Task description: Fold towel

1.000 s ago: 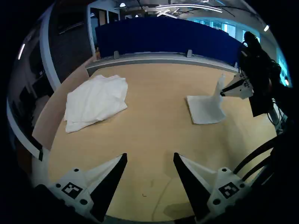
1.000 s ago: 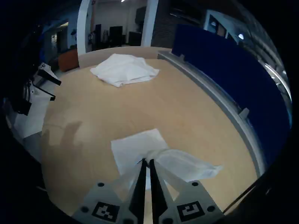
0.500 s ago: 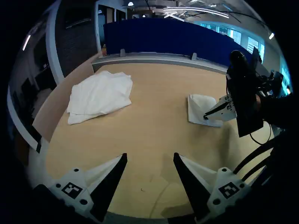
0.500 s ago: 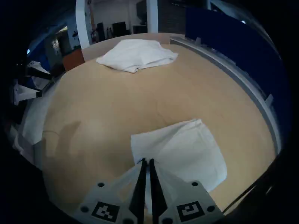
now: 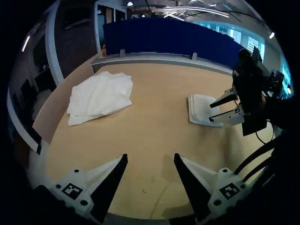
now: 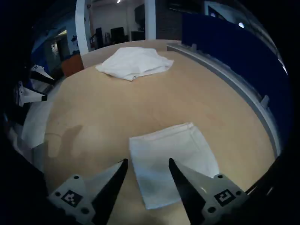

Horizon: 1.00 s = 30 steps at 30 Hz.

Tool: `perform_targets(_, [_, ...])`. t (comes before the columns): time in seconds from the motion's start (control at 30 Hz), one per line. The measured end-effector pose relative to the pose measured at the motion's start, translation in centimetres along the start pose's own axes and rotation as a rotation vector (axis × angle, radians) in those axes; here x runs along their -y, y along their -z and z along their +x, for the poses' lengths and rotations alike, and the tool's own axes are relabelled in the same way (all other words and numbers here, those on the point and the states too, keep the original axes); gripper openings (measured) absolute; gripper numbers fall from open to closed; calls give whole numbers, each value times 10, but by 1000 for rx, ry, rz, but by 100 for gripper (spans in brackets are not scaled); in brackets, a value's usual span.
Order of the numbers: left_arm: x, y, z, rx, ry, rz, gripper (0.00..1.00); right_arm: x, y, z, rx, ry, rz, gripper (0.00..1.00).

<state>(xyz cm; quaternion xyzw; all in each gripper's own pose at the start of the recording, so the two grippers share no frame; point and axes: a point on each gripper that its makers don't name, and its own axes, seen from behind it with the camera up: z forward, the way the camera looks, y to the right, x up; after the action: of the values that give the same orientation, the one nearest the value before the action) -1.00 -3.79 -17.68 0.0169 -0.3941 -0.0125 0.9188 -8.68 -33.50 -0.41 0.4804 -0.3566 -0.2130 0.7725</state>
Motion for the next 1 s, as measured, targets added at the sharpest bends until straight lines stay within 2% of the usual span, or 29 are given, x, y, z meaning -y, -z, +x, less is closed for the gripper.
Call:
perform_targets(0.1, [0,1,1,-1,2,-1,92,-4,9,-5,-10,-20,-44,97])
perform_targets(0.53, [-5,0,6,-3,-8,-5,92,-7,40,-51,11,-121,-146,98])
perform_targets(0.7, [-8,1,7,-3,-14,-8,92,-9,42,-58,18,-142,-164,98])
perform_targets(0.9, [-11,1,7,-3,-12,-10,92,-9,35,-73,44,-174,-196,97])
perform_targets(0.97, [-11,1,5,-2,-10,-8,92,-6,32,-79,51,-185,-199,93])
perform_targets(1.0, [-10,1,5,-2,-9,-8,92,-5,31,-81,52,-191,-198,87])
